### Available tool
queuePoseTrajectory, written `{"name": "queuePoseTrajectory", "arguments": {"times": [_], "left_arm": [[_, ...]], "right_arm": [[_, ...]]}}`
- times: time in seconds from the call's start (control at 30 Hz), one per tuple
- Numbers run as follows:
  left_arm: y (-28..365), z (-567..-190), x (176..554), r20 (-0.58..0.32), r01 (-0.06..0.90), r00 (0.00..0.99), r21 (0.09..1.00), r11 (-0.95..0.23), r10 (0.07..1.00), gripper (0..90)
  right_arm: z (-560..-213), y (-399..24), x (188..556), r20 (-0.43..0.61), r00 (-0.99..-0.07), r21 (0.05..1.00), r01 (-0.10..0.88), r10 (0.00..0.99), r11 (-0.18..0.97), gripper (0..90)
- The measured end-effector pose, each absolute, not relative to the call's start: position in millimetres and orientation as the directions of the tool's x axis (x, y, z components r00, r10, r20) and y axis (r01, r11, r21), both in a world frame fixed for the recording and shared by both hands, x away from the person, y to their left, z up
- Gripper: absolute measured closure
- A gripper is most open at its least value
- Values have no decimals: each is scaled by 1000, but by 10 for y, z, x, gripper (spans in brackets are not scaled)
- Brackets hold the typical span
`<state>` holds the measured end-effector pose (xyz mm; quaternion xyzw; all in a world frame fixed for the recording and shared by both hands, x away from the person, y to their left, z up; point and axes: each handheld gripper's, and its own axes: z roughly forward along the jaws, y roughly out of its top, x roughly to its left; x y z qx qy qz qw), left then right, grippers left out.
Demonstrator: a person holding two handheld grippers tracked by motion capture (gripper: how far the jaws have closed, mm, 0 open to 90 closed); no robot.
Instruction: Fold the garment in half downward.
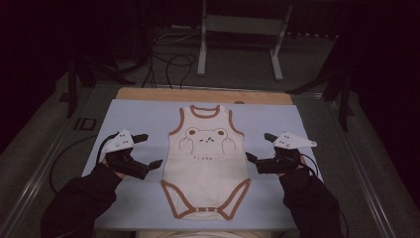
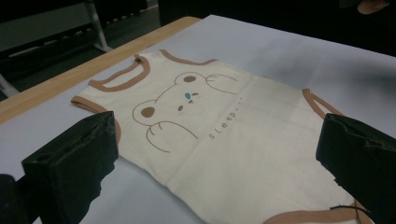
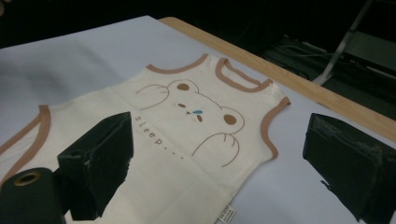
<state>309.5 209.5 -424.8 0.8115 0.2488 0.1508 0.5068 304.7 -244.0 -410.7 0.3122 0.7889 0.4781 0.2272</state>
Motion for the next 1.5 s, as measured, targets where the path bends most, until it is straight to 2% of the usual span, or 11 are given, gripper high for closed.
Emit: {"name": "queuePoseTrajectory", "arguments": {"times": [0.3,0.77,1.17,1.5], "left_arm": [[1974,-4314,3234,-14,259,834,893,-369,551,2],[1835,-4638,3483,-47,320,826,860,-397,562,2],[1756,-4896,3658,-62,389,813,798,-461,579,2],[1687,-5031,3721,-43,441,795,727,-527,605,19]], "right_arm": [[-4288,-2443,3199,-39,-696,880,316,717,354,86],[-4628,-2397,3430,3,-690,842,392,724,370,86],[-4889,-2293,3609,26,-699,798,445,714,407,86],[-5076,-2267,3714,93,-677,765,518,730,383,93]]}}
